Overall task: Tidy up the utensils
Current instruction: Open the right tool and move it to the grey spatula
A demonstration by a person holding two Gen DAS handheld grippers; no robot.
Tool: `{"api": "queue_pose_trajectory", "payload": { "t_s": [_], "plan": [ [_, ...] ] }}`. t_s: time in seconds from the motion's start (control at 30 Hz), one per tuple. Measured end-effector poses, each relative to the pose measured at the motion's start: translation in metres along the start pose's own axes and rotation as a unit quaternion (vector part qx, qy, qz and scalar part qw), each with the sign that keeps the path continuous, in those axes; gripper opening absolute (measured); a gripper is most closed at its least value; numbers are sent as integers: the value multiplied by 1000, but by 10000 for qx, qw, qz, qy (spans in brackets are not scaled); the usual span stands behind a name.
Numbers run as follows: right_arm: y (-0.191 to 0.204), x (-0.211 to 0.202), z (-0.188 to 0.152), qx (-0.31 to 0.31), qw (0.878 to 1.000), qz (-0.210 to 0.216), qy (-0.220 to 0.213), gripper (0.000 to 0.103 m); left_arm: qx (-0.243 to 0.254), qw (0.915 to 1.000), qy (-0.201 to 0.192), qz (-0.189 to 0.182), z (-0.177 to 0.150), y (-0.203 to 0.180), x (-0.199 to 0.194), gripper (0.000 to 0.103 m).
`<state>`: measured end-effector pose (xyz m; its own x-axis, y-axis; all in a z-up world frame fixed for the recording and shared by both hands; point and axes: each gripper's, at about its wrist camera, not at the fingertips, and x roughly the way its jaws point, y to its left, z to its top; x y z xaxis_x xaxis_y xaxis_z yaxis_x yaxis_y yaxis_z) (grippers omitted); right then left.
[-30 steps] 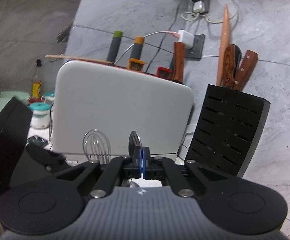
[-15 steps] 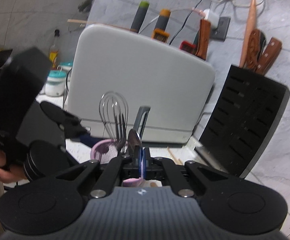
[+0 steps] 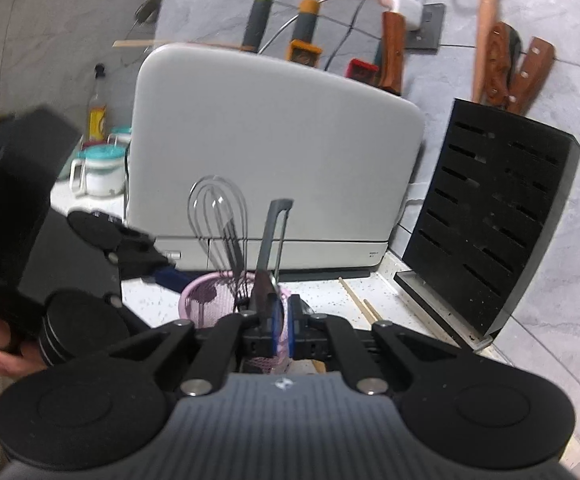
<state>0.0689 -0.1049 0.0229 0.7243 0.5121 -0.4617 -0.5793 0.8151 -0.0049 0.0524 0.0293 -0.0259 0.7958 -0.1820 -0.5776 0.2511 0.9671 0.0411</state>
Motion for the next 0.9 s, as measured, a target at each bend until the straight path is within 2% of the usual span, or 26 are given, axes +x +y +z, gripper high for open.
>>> {"api": "queue_pose_trajectory", "payload": {
  "t_s": [0.07,0.3,0.43,0.53,0.73,0.8,0.9],
  "plan": [
    [-8,-3,1,280,9995,111,-9,9,0,10000,-3,7,0,0,1,93],
    [-32,-17,4,1016,9935,431,-274,18,-5,10000,-1,12,0,0,0,93],
    [-46,-21,4,1260,9912,195,-349,20,-7,10000,-2,9,0,1,1,93],
    [-62,-16,1,1546,9877,-144,-171,20,-28,10000,-1,18,0,1,1,93],
    [-80,9,-16,1731,9810,-662,577,20,-43,10000,-2,46,0,2,1,93],
    [-82,17,-24,1727,9794,-678,798,20,-72,9999,-5,141,1,3,1,93],
    [-80,26,-31,1673,9793,-458,1048,20,-107,9996,-7,260,1,5,2,93]
  ]
}}
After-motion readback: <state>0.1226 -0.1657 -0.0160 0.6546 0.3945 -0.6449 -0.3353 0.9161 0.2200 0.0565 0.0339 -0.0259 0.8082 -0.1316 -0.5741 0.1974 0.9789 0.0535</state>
